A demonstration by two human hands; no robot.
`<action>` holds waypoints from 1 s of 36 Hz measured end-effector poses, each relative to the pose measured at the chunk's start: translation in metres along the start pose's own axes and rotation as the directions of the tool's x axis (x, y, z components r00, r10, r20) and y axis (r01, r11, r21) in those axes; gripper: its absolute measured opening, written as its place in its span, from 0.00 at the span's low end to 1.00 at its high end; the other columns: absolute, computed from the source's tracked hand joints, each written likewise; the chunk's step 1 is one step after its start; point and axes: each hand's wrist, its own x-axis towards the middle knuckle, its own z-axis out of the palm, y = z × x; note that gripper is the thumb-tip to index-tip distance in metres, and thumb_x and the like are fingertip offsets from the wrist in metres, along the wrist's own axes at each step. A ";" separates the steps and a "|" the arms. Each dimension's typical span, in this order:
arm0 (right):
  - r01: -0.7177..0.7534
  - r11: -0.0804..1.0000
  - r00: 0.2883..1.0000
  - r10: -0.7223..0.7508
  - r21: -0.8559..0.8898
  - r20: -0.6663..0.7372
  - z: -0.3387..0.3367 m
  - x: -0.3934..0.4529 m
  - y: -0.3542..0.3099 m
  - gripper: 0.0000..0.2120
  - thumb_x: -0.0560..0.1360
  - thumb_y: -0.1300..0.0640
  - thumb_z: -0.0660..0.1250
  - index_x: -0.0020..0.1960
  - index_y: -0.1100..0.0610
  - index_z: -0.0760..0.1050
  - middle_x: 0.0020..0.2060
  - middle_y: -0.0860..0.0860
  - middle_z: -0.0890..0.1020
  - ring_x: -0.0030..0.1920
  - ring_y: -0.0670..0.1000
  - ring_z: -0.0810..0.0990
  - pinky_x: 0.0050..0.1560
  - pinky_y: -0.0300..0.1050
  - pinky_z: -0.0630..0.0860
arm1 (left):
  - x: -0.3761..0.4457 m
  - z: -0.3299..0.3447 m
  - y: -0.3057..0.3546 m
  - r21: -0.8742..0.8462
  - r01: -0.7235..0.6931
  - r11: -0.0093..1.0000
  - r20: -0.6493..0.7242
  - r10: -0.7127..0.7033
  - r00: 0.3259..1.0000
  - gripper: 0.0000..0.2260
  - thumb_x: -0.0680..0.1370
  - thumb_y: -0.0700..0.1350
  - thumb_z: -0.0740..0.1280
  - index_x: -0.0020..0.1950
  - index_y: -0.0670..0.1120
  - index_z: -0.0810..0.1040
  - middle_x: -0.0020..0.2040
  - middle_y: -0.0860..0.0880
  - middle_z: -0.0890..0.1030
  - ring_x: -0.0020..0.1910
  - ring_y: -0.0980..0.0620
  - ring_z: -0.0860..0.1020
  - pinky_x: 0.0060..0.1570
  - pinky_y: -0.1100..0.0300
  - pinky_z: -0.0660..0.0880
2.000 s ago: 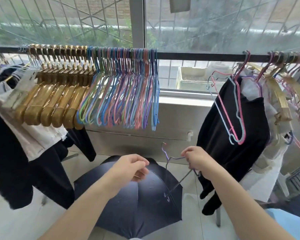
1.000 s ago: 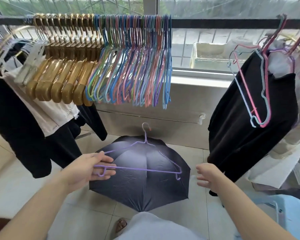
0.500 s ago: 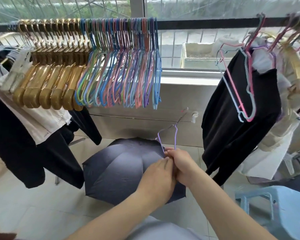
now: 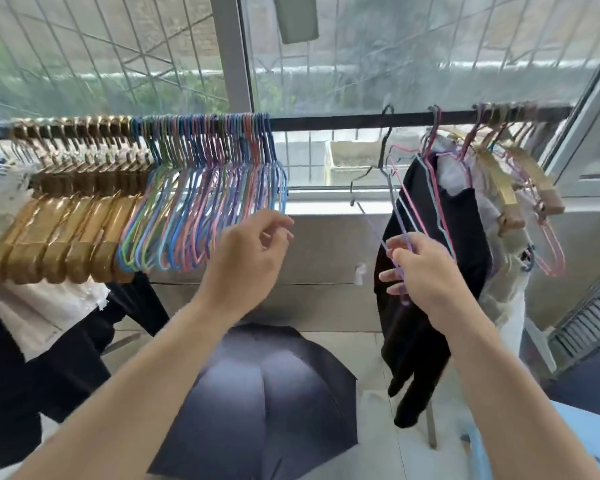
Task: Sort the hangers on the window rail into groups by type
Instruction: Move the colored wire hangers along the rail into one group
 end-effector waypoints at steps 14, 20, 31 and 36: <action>0.033 0.998 0.990 -0.039 -0.047 -0.134 -0.031 0.059 -0.040 0.10 0.85 0.54 0.58 0.51 0.60 0.73 0.37 0.58 0.78 0.32 0.60 0.83 0.40 0.58 0.83 | 0.014 -0.002 -0.004 0.062 0.099 0.993 0.057 -0.102 0.993 0.08 0.82 0.43 0.65 0.57 0.52 0.81 0.45 0.52 0.84 0.42 0.52 0.84 0.42 0.51 0.81; -0.012 0.962 0.980 -0.043 -0.274 -0.193 -0.032 0.055 -0.032 0.13 0.83 0.55 0.53 0.48 0.61 0.72 0.39 0.61 0.80 0.31 0.59 0.85 0.40 0.62 0.85 | 0.008 -0.003 -0.009 0.075 0.128 0.989 0.073 -0.133 0.988 0.08 0.82 0.43 0.65 0.58 0.53 0.80 0.44 0.54 0.84 0.42 0.55 0.83 0.42 0.52 0.81; -0.083 0.884 0.976 -0.021 -0.460 -0.217 -0.037 0.060 -0.029 0.22 0.82 0.61 0.50 0.75 0.55 0.61 0.50 0.60 0.78 0.31 0.59 0.86 0.34 0.55 0.85 | 0.005 0.000 -0.011 0.084 0.148 0.985 0.074 -0.154 0.985 0.08 0.82 0.42 0.65 0.56 0.52 0.82 0.40 0.55 0.84 0.40 0.58 0.82 0.47 0.54 0.80; -0.042 0.859 0.972 -0.083 -0.510 -0.220 -0.034 0.057 -0.013 0.33 0.78 0.65 0.50 0.80 0.47 0.54 0.51 0.63 0.80 0.34 0.62 0.85 0.35 0.53 0.84 | 0.003 0.002 -0.011 0.085 0.154 0.984 0.104 -0.162 0.981 0.08 0.82 0.43 0.65 0.56 0.53 0.81 0.43 0.55 0.83 0.42 0.53 0.83 0.48 0.50 0.81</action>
